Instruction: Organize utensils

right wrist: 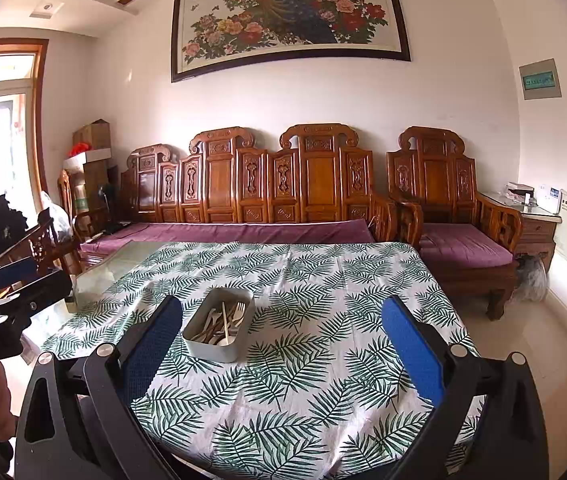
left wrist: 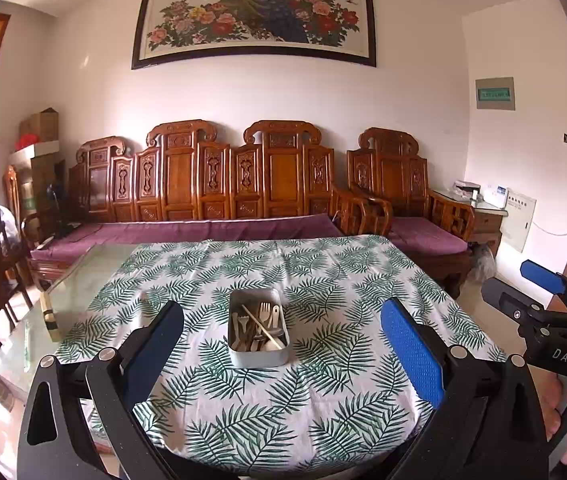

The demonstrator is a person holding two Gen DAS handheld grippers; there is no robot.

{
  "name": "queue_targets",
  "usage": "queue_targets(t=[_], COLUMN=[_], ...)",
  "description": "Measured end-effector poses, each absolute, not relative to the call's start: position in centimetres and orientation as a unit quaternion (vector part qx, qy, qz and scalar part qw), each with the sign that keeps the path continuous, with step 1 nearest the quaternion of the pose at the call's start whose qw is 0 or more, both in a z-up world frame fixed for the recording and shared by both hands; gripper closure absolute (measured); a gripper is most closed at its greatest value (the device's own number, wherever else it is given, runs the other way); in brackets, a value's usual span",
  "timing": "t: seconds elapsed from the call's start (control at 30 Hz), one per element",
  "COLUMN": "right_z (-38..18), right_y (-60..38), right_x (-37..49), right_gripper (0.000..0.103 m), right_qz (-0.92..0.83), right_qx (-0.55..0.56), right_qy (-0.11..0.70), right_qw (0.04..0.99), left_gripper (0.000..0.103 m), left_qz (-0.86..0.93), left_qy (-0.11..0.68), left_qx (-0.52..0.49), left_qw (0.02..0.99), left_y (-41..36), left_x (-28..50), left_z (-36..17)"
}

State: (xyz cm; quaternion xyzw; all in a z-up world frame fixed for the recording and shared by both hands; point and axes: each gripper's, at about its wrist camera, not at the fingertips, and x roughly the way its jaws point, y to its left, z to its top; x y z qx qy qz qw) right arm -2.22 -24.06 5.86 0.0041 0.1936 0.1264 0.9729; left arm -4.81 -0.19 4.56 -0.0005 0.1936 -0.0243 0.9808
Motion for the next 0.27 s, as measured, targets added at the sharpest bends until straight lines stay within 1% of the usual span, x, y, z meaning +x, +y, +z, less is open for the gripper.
queue_targets(t=[0.27], right_z=[5.82], right_y=[-24.11], right_x=[-2.22], right_gripper=[0.003], right_qz=[0.126], right_qx=[0.003], right_qy=[0.193], right_qw=[0.973], left_gripper=[0.008], left_qz=[-0.024], left_qy=[0.193], left_qx=[0.0], left_qw=[0.981], left_y=[-0.29], left_x=[-4.75], left_z=[4.53])
